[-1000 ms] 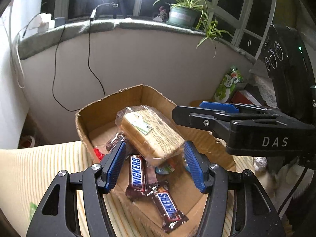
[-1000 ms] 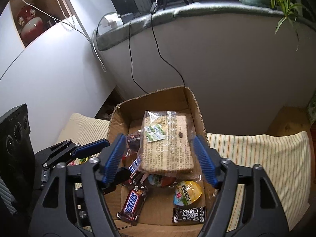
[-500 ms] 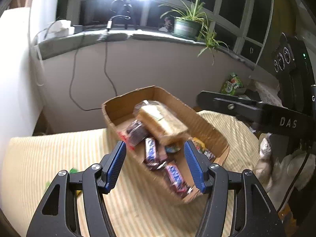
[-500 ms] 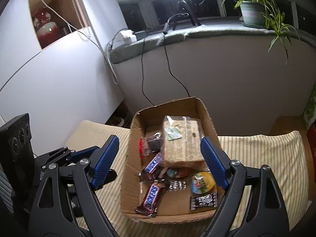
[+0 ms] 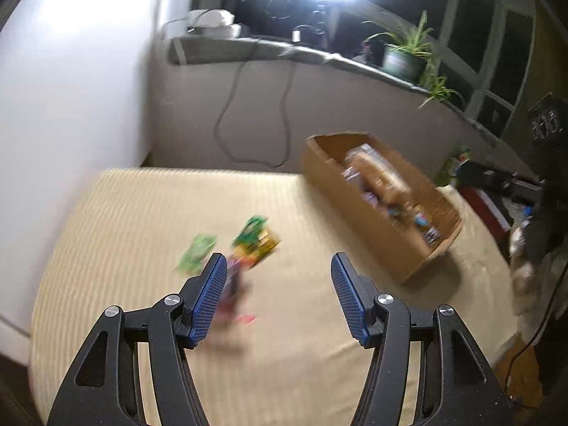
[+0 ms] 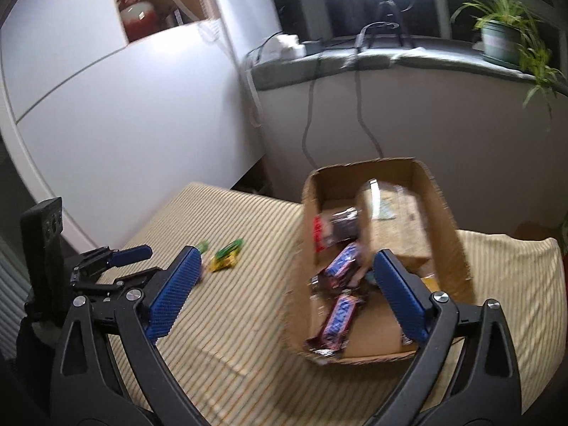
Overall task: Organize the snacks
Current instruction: 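Move both tools back to the remaining candies on the bed, then grasp the red-tied candy bag with the left tool while the right tool grasps wrapped candies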
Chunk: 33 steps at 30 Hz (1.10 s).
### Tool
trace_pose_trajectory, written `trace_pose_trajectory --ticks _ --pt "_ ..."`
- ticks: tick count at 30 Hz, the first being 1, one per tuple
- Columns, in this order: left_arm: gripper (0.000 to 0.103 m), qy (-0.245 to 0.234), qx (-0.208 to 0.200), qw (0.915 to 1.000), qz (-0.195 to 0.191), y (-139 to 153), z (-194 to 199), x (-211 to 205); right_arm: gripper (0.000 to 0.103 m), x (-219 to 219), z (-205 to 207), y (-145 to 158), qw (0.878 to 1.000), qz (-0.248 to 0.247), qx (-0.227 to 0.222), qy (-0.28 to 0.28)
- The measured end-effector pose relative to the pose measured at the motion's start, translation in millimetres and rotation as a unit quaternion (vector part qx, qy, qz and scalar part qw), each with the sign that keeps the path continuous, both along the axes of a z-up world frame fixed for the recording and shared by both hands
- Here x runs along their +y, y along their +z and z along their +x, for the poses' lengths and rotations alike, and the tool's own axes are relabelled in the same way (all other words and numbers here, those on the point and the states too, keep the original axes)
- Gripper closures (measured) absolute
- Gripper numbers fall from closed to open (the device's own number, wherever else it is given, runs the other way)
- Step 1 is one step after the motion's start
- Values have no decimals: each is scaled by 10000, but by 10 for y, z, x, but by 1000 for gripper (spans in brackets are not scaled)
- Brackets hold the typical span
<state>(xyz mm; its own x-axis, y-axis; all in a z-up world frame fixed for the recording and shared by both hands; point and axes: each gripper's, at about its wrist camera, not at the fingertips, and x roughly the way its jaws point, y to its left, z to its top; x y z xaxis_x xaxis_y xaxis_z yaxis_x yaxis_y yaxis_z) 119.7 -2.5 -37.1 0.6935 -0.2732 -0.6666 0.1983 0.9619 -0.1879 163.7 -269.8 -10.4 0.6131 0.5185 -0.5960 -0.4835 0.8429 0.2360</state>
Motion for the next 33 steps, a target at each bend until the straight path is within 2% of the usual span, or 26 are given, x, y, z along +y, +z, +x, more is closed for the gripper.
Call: trace_pose_trajectory --ticks 6,16,26,33 --pt "43 190 295 9994 -21 -261 -202 278 4 340 -99 -87 9992 24 176 354" --pt "47 97 372 9990 -216 -380 -176 263 7 892 -32 -300 9958 4 674 617" --pt "49 20 434 9987 -261 -467 17 222 30 1237 549 -620 9845 198 1712 335" --pt "53 32 566 9981 -239 -565 201 224 48 1495 888 -865 9798 -164 1985 179"
